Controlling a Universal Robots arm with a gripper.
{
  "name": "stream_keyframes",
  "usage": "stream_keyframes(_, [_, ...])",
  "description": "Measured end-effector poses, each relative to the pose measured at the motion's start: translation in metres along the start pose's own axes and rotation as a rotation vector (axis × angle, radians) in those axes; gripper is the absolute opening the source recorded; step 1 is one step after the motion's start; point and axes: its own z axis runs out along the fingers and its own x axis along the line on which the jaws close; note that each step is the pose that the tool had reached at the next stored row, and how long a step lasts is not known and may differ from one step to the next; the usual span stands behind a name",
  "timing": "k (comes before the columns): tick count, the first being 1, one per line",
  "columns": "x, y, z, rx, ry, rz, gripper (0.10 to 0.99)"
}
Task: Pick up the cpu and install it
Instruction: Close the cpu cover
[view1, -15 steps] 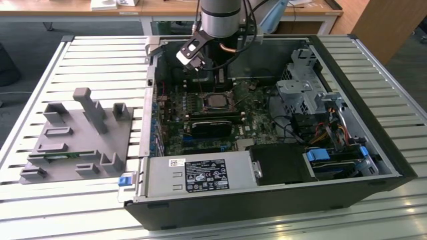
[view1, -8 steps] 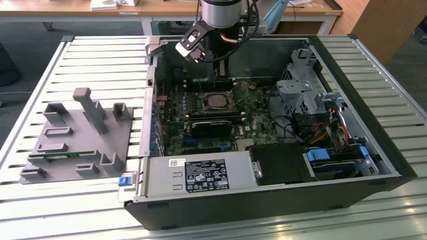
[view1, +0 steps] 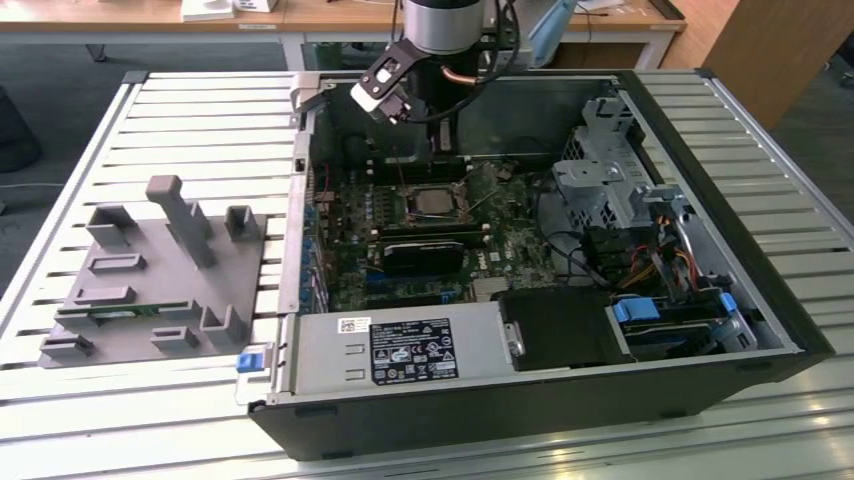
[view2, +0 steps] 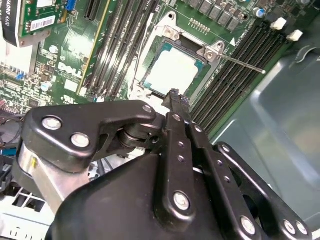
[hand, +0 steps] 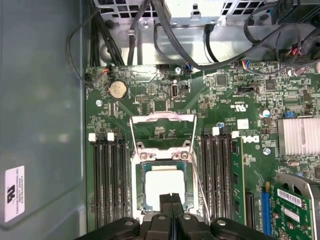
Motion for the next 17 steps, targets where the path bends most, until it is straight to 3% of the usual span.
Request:
stream_keyframes(5, [-0.0023,0.0005,0.0001,0.0,0.0002,0.0,0.106])
stream_keyframes(13, [-0.002,0.008,0.0006,0.0,0.0,0.0,0.106])
stream_keyframes(17, [-0.002,0.0084,-0.0028,0.0,0.0,0.0,0.106])
